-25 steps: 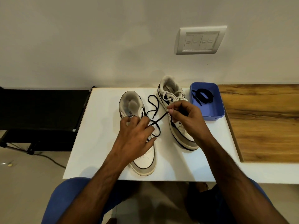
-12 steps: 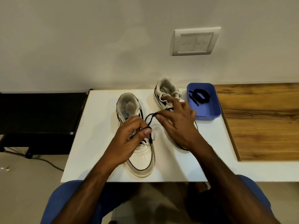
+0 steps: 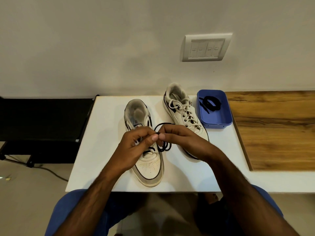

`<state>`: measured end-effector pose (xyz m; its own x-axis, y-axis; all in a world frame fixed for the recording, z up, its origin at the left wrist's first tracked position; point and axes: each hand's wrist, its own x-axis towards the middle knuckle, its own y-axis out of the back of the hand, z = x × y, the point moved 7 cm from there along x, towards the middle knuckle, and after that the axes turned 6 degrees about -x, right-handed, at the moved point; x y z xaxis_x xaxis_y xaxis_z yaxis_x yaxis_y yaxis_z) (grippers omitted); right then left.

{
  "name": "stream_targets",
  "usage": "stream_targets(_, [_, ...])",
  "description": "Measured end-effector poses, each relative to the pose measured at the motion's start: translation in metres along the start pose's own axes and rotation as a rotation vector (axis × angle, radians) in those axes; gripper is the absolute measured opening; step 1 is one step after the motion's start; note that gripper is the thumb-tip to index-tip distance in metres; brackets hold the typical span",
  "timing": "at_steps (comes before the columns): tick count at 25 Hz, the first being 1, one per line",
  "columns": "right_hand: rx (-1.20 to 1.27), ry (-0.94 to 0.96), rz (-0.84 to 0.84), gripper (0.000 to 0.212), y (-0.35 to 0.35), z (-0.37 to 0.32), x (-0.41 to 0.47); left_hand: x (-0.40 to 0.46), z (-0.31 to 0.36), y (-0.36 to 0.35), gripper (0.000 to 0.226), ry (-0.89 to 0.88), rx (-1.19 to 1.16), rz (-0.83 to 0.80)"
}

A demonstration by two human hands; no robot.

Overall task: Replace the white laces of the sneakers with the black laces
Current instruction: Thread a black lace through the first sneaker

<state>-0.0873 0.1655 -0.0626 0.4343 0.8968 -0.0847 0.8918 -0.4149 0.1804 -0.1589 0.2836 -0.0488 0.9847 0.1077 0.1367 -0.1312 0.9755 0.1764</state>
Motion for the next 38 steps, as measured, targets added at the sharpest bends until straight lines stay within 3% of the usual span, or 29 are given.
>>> stream_targets(4, [0.067, -0.071, -0.078, 0.031, 0.0, 0.01, -0.001, 0.0, -0.007, -0.004, 0.028, 0.007, 0.004, -0.002])
stream_targets(7, [0.19, -0.097, 0.043, 0.031, 0.017, 0.013, -0.004, -0.001, -0.021, 0.016, 0.026, 0.068, -0.006, 0.13])
stream_targets(9, [0.505, -0.036, 0.212, 0.033, 0.041, 0.009, -0.009, -0.003, -0.03, 0.042, 0.026, 0.089, 0.168, 0.206])
stream_targets(10, [0.717, 0.021, 0.321, 0.033, 0.055, 0.008, -0.014, -0.004, -0.033, 0.051, 0.027, 0.074, 0.346, 0.17])
stream_targets(12, [1.078, 0.157, 0.531, 0.034, 0.082, 0.016, -0.025, -0.005, -0.039, 0.046, 0.03, 0.033, 0.648, -0.067])
stream_targets(14, [1.206, 0.227, 0.706, 0.03, 0.099, 0.03, -0.033, -0.008, -0.043, 0.029, 0.031, 0.003, 0.814, -0.295])
stream_targets(17, [1.074, 0.072, 0.797, 0.028, 0.096, 0.042, -0.027, -0.009, -0.036, 0.018, 0.032, -0.105, 0.911, -0.305])
stream_targets(20, [0.634, -0.185, 0.695, 0.031, 0.07, 0.038, -0.011, -0.008, -0.016, 0.025, 0.022, -0.102, 0.635, -0.014])
stream_targets(22, [0.35, -0.169, 0.558, 0.03, 0.048, 0.034, -0.002, -0.007, -0.008, 0.023, 0.027, -0.081, 0.402, 0.154])
stream_targets(25, [0.078, -0.144, 0.448, 0.033, 0.021, 0.032, 0.004, 0.0, -0.009, -0.001, 0.042, -0.058, 0.247, 0.114])
stream_targets(27, [0.019, -0.157, 0.463, 0.028, 0.013, 0.027, 0.008, 0.001, -0.014, -0.011, 0.05, -0.066, 0.219, 0.075])
stream_targets(31, [-0.008, -0.165, 0.449, 0.029, -0.001, 0.022, 0.012, 0.001, -0.018, -0.002, 0.047, -0.064, 0.158, 0.214])
stream_targets(38, [0.066, -0.214, 0.31, 0.038, -0.017, 0.022, 0.017, 0.004, -0.028, 0.012, 0.014, 0.011, -0.189, 0.294])
